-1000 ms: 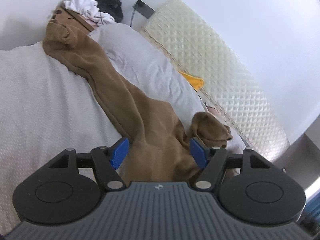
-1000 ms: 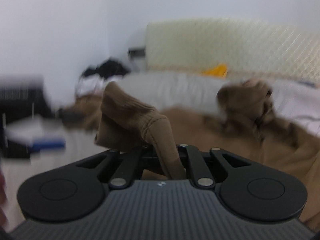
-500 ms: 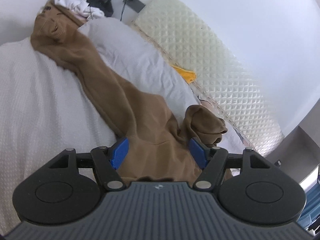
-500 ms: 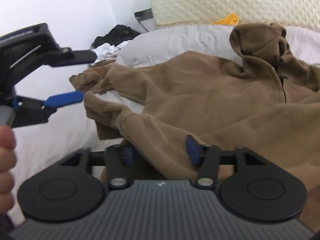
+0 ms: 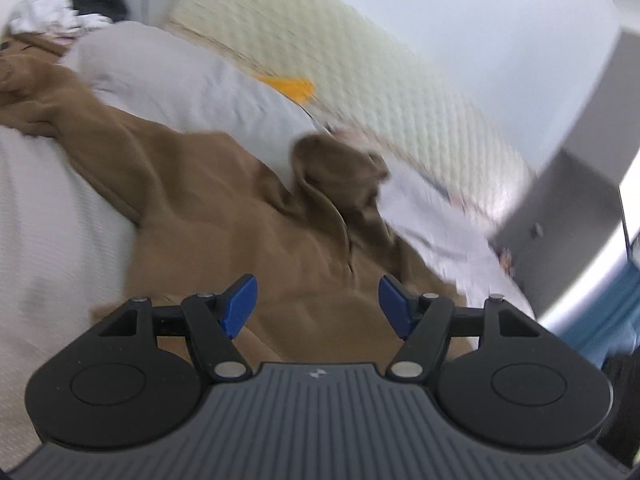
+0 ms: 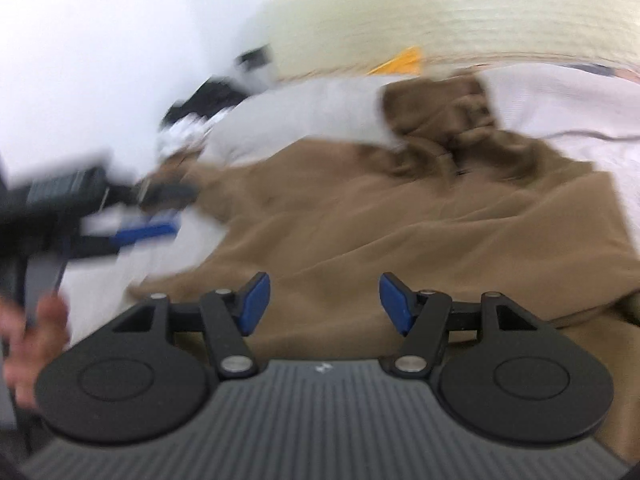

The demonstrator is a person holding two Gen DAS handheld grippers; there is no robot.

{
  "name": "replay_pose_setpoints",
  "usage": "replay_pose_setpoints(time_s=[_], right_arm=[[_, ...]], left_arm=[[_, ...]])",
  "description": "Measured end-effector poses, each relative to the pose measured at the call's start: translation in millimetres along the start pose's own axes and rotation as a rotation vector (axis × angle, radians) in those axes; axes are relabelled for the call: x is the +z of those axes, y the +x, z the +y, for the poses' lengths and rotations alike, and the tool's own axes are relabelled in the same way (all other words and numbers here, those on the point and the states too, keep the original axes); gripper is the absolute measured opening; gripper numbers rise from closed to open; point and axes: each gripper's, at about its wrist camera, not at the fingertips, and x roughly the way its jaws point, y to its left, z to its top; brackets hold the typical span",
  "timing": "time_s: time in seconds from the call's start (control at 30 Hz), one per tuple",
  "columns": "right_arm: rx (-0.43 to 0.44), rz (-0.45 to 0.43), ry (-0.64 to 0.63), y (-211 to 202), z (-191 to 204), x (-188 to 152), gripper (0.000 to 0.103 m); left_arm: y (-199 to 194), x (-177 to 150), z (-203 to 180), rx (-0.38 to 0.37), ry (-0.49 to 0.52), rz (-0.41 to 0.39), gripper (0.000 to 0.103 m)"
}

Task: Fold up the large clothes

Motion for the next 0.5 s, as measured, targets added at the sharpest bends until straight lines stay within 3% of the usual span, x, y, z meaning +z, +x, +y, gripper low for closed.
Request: replay_pose_setpoints(time_s=[0.13,0.23,0.5], right_arm=[[-0.092,-0.078,0.030,-4,-36,12,0.063],[-0.146,-0.086,0.070,4,-64,17,0.063],[-0.207,-0.068,0.158,44,-117,2,0.051]], left_arm=[[21,-18,-21,0.007,0.079,0.071,0.063],[39,-30,-27,0.027,0.101,0.132,0.053],[89,-65,-28,0.188,0.149,0.275,0.050]])
